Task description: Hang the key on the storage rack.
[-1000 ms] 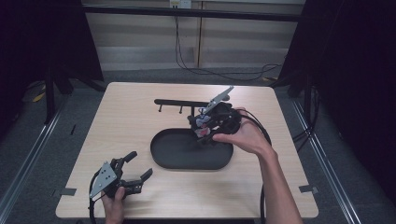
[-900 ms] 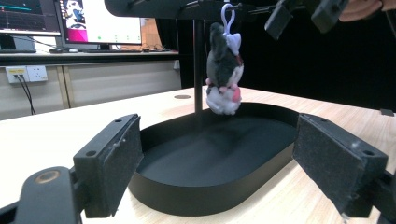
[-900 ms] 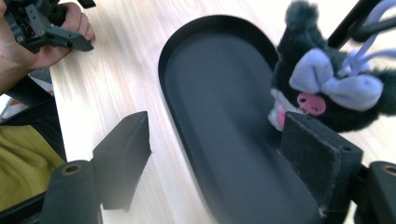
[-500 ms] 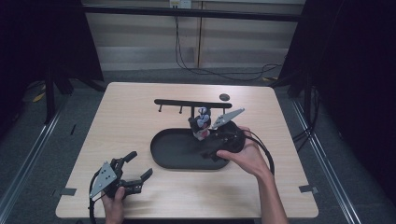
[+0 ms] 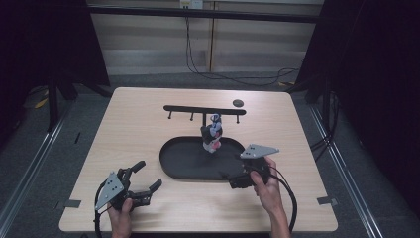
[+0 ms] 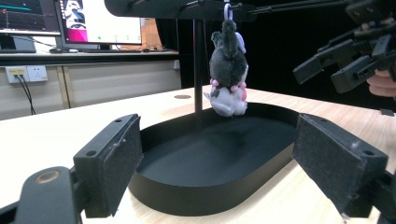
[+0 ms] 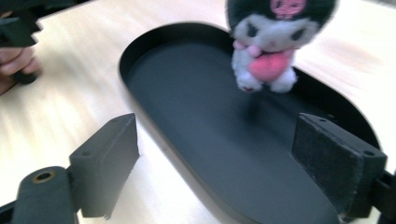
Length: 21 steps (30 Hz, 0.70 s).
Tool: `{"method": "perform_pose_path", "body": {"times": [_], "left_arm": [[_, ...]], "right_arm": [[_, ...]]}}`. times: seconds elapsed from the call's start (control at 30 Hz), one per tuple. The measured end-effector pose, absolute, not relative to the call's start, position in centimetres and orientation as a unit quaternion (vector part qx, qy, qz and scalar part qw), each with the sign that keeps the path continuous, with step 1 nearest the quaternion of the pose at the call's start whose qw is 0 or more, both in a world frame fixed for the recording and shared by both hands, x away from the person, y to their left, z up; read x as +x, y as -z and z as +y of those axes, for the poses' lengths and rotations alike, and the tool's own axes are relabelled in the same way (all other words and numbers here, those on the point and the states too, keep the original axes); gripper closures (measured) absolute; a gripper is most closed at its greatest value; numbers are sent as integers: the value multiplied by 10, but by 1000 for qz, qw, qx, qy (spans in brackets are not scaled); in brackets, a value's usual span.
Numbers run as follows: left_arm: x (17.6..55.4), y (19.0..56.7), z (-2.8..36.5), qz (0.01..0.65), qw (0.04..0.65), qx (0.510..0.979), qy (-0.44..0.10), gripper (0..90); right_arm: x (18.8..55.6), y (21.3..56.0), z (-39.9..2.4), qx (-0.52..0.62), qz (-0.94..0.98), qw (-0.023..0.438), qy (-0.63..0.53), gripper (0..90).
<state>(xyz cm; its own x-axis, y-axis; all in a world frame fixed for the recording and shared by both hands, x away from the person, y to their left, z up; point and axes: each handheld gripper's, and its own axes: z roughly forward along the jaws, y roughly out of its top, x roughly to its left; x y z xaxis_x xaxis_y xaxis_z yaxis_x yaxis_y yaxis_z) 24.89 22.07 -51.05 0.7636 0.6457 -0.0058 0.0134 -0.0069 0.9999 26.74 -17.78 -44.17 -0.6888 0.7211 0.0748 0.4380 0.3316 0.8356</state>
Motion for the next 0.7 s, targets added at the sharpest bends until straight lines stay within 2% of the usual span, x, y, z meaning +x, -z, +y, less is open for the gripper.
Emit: {"method": "perform_pose_path", "body": {"times": [0.07, 0.1, 0.23, 0.33, 0.5, 0.53, 0.7], "left_arm": [[249, 511, 221, 247, 660, 668, -239, 155], [249, 511, 220, 249, 661, 667, -239, 155], [249, 511, 220, 249, 661, 666, -238, 155], [249, 511, 220, 249, 661, 666, -238, 155], [249, 511, 221, 247, 660, 668, -239, 155], [249, 511, 221, 248, 661, 667, -239, 156], [249, 511, 221, 247, 660, 668, -239, 155]], "right_arm": [[261, 450, -181, 382, 784, 186, -452, 142], [254, 459, -184, 402, 760, 219, -462, 143], [244, 478, -191, 424, 716, 250, -496, 143], [240, 487, -191, 446, 682, 245, -525, 142], [232, 505, -186, 452, 652, 288, -537, 144], [227, 505, -186, 442, 648, 313, -535, 145], [220, 507, -185, 430, 628, 338, -554, 142]]}}
